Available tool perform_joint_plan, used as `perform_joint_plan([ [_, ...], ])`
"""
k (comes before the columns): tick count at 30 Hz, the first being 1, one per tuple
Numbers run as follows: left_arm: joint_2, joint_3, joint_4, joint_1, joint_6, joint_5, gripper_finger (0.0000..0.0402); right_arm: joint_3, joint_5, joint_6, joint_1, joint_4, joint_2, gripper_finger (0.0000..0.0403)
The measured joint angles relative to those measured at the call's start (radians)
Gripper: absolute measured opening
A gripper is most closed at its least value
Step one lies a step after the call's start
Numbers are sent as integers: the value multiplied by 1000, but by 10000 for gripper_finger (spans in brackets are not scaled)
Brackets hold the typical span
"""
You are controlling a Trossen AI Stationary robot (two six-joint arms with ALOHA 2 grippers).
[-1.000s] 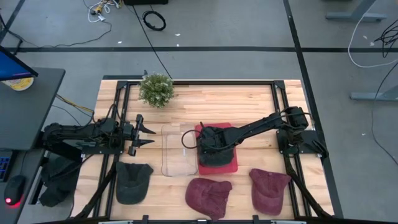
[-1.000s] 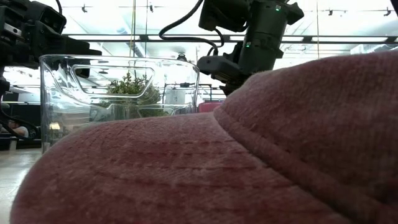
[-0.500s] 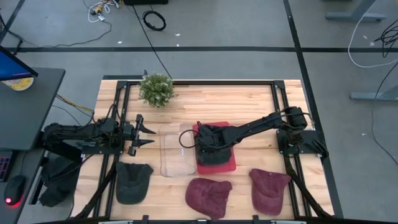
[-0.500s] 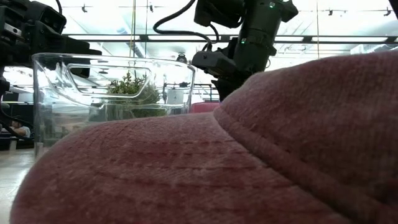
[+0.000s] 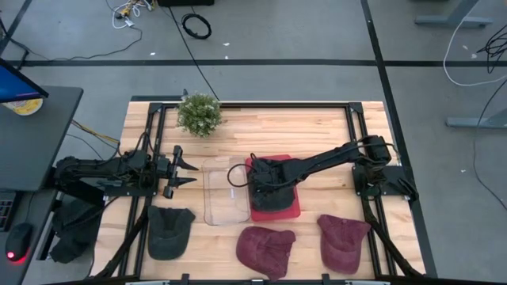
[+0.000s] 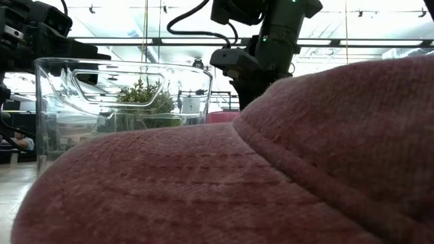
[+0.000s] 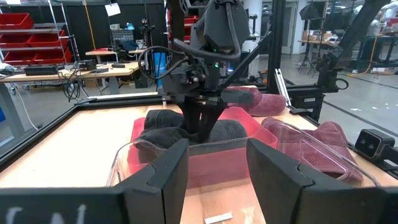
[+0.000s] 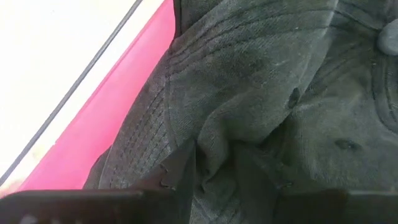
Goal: Pick & Place hat
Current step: Put the top black cap into the red bin, then put the right red cap into the transparent bin
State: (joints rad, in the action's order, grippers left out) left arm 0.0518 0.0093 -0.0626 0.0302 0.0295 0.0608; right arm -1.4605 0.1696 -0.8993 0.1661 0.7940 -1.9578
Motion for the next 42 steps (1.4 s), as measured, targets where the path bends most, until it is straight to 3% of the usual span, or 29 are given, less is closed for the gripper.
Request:
perform_joint_plan([
  [5,0,0,0,0,0,0,167,0,-5,-9,5,8,45,119],
  [12,0,0,0,0,0,0,167,-1,87,-38,51,7,135,118],
  [28,0,0,0,0,0,0,167,-2,118,-45,261,51,236,114],
  [35,0,0,-1,0,0,0,167,-2,-32,-114,356,231,236,114],
  [42,0,0,-1,0,0,0,167,-2,-81,-283,492,396,236,114],
])
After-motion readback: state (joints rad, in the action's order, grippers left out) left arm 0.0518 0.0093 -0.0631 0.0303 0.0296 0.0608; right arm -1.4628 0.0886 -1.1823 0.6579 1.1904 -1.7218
